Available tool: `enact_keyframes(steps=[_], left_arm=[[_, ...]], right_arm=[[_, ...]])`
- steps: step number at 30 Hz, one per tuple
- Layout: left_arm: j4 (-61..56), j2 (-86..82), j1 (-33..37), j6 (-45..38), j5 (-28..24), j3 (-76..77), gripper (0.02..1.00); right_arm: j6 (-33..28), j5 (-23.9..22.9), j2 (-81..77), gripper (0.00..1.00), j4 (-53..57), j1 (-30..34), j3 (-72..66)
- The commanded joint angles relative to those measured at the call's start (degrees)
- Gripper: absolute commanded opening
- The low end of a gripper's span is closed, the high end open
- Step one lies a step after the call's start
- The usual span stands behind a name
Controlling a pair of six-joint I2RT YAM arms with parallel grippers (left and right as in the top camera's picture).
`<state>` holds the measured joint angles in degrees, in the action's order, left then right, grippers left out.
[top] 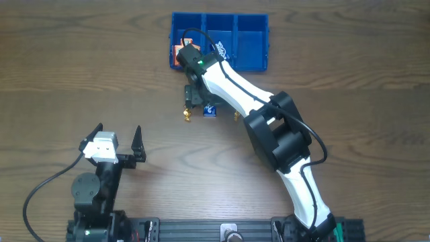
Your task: Sort Candies Into Trays
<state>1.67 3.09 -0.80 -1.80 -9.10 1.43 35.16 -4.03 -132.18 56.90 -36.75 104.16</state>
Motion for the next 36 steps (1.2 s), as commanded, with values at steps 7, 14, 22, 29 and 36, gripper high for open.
enact_keyframes(steps=[7,14,22,29,36], left_arm=[[1.92,-0.37,0.02,-0.81,-1.03,-1.16,0.998],[1.92,-0.37,0.02,-0.81,-1.05,-1.16,0.998],[1.92,-0.37,0.02,-0.81,-1.03,-1.16,0.998],[1.92,-0.37,0.02,-0.81,-1.03,-1.16,0.998],[1.92,-0.37,0.02,-0.81,-1.03,-1.16,0.996]], right_arm=[[2.56,4.17,-0.07,0.467,-3.76,1.62,-2.82],[2.56,4.13,-0.07,0.191,-3.28,1.57,-2.82],[2.01,-0.74,5.46,0.036,0.70,0.57,-0.48],[-5.44,-13.94,10.97,0.036,11.39,1.03,21.20],[-15.98,-15.63,9.20,0.036,-3.04,5.79,26.84]])
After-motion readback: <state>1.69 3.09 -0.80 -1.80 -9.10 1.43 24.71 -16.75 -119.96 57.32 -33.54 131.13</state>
